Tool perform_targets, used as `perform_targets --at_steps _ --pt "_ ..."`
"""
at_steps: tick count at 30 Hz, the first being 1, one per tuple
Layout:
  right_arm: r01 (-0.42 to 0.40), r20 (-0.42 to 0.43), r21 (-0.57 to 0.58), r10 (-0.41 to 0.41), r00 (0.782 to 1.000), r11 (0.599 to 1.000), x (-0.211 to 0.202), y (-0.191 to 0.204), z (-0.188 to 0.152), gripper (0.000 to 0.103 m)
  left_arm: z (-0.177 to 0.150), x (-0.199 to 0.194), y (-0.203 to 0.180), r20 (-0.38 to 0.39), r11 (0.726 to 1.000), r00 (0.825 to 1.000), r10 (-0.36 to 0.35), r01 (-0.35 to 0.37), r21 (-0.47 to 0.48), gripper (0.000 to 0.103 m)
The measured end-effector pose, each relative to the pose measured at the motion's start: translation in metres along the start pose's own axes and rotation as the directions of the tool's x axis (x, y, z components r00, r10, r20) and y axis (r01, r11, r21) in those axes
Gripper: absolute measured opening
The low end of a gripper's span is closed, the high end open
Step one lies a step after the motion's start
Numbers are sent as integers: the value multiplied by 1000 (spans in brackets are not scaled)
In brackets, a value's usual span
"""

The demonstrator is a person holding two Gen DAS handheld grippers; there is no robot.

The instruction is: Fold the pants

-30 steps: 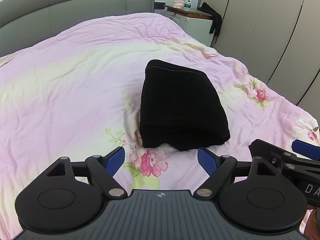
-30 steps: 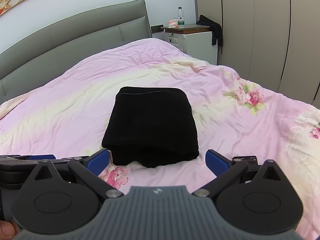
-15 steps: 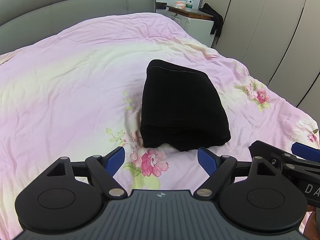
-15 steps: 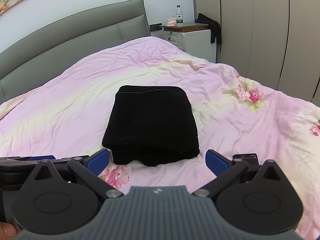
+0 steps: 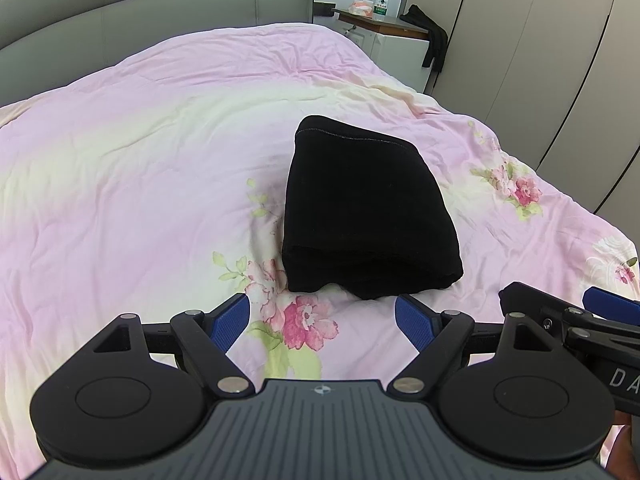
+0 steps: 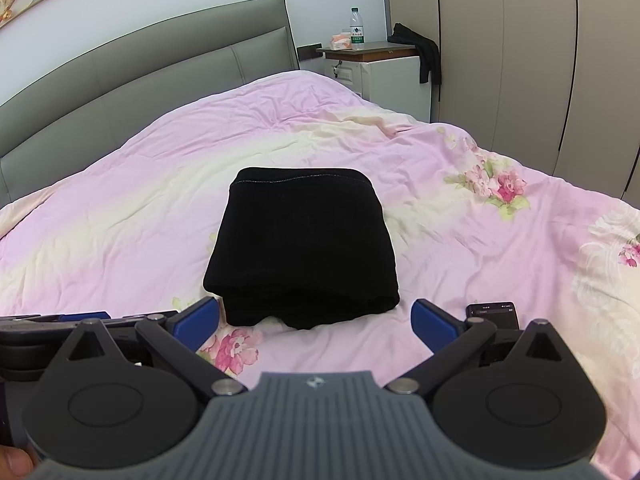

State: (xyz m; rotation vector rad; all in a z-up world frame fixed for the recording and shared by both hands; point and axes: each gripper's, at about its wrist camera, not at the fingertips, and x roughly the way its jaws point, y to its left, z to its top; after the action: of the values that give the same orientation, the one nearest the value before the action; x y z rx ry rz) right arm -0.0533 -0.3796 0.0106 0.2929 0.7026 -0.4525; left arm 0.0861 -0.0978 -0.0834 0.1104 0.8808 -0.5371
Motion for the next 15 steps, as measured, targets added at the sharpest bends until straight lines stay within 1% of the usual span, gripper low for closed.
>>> perform_targets --at_steps 15 --pt "2 -3 5 -2 1000 1000 0 0 -3 98 0 0 1 0 1000 1000 -2 2 0 97"
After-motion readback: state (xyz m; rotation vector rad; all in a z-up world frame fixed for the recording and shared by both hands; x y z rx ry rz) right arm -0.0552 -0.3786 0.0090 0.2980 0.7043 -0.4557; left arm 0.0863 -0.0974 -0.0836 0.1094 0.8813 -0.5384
